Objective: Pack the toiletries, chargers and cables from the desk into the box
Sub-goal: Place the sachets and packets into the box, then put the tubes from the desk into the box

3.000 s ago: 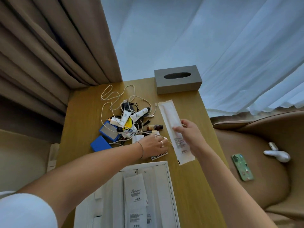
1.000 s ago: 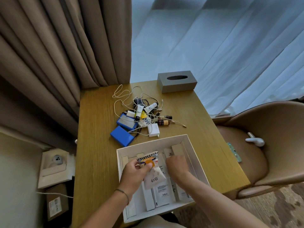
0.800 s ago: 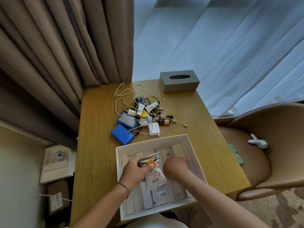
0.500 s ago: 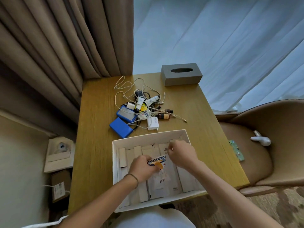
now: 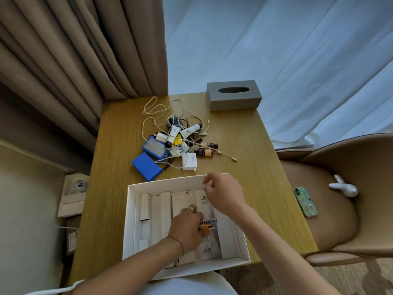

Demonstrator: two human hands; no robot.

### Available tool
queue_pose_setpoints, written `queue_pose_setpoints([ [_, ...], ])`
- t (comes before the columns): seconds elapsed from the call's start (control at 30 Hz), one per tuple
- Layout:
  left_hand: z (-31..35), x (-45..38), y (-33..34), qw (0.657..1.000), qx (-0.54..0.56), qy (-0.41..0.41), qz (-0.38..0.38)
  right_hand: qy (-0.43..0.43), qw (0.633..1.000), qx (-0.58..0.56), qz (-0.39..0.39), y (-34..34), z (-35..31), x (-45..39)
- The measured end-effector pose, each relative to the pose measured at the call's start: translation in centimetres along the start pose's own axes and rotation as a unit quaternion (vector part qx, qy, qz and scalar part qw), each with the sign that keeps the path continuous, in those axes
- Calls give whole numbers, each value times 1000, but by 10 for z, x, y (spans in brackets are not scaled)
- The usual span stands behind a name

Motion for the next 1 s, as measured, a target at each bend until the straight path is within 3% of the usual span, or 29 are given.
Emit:
queue_pose_setpoints([
  [0.1, 0, -1, -10, 999, 10, 17, 30, -11, 999, -34, 24, -10, 2, -14],
  [0.2, 3, 2, -37, 992, 59, 41, 107, -26, 998, -44, 45, -24, 1, -39],
  [0.47, 0, -25, -127, 958, 176, 33, 222, -61, 998, -11, 24, -36, -11, -131],
  [0.77, -36, -82, -166, 955, 167, -55, 237, -114, 990, 79, 6, -10, -1, -236],
  [1.0, -45, -119, -180, 953, 166, -88, 238, -216, 955, 198, -37, 17, 13, -278],
])
Point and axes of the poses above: each hand's wrist, its own x-axis away from the middle knuckle, its own y-axis out of the palm, z = x × y, the point moved 1 cm from there along -x, towards the middle knuckle, and after that the axes turned 8 degrees about -y, right-handed, at the moved point
